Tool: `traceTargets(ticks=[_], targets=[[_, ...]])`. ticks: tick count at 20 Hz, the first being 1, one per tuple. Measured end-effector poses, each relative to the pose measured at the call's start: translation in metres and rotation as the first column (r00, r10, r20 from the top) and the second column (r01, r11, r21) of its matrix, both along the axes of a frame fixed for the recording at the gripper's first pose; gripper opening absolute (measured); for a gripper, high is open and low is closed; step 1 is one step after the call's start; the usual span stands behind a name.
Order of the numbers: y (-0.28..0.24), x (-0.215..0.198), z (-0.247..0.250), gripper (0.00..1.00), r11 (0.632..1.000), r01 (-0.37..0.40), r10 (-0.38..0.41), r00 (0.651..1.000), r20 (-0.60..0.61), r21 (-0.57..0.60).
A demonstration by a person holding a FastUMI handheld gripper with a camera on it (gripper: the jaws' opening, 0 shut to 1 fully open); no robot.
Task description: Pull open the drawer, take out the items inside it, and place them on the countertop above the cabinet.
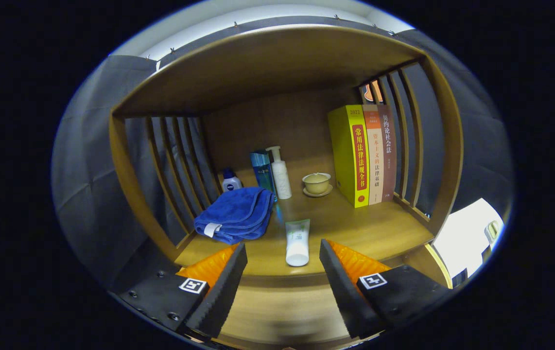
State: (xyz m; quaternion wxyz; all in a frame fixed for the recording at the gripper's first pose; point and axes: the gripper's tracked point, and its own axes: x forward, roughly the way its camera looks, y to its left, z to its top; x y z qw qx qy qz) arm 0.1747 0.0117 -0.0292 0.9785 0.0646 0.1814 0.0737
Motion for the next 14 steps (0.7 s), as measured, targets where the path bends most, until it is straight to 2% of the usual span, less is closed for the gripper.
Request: traceTargets(ticks=[7,14], targets=[[0.006,-0.055,-0.020,0.98,0.999,-0.028,0.029,0.999,0.023,-0.025],[-0.010,-0.107,-0.051,0.98,0.995,0.029,-0.022,0.997,0.074,-0.090]])
